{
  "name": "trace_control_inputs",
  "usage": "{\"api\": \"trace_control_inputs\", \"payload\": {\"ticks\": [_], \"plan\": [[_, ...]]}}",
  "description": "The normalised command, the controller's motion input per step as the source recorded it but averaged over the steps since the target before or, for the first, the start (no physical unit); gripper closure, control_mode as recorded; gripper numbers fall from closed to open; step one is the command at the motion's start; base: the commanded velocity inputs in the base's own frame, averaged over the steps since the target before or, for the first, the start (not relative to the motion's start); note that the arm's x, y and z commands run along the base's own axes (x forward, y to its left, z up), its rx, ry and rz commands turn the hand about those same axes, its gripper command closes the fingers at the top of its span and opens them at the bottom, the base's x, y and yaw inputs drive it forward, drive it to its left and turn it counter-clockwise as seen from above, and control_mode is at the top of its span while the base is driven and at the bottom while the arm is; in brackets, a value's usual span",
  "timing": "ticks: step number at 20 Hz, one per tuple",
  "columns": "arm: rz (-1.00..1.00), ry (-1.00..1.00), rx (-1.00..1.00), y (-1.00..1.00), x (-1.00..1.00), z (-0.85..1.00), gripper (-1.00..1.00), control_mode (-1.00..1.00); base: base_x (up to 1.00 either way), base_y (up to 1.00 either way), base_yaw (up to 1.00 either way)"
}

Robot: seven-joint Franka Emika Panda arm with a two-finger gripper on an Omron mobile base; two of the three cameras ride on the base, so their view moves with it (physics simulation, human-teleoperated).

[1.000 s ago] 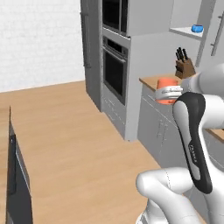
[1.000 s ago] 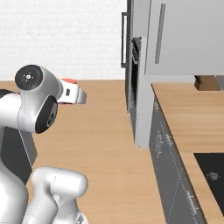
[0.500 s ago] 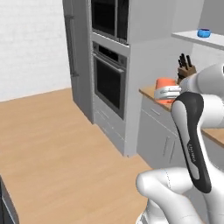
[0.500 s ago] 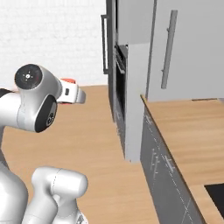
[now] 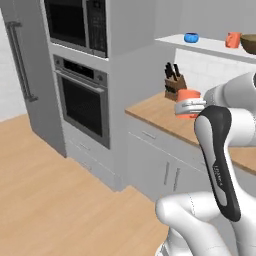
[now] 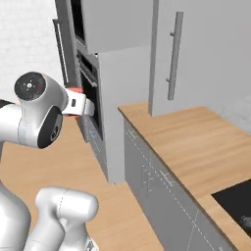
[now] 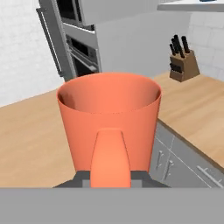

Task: Gather all objects into one cabinet and sort the glasses and bowls to opposite sides.

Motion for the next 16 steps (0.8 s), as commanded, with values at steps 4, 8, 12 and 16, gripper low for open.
{"api": "trace_control_inputs", "payload": {"ticks": [4,8,12,16], "plan": [[0.0,0.0,0.0,0.0,0.0,0.0,1.0,1.0,0.52,0.08,-0.53],[0.0,0.0,0.0,0.0,0.0,0.0,1.0,1.0,0.62,0.23,-0.57],[0.0,0.0,0.0,0.0,0.0,0.0,1.0,1.0,0.72,0.44,-0.54],[0.0,0.0,0.0,0.0,0.0,0.0,1.0,1.0,0.63,0.53,-0.53]]}}
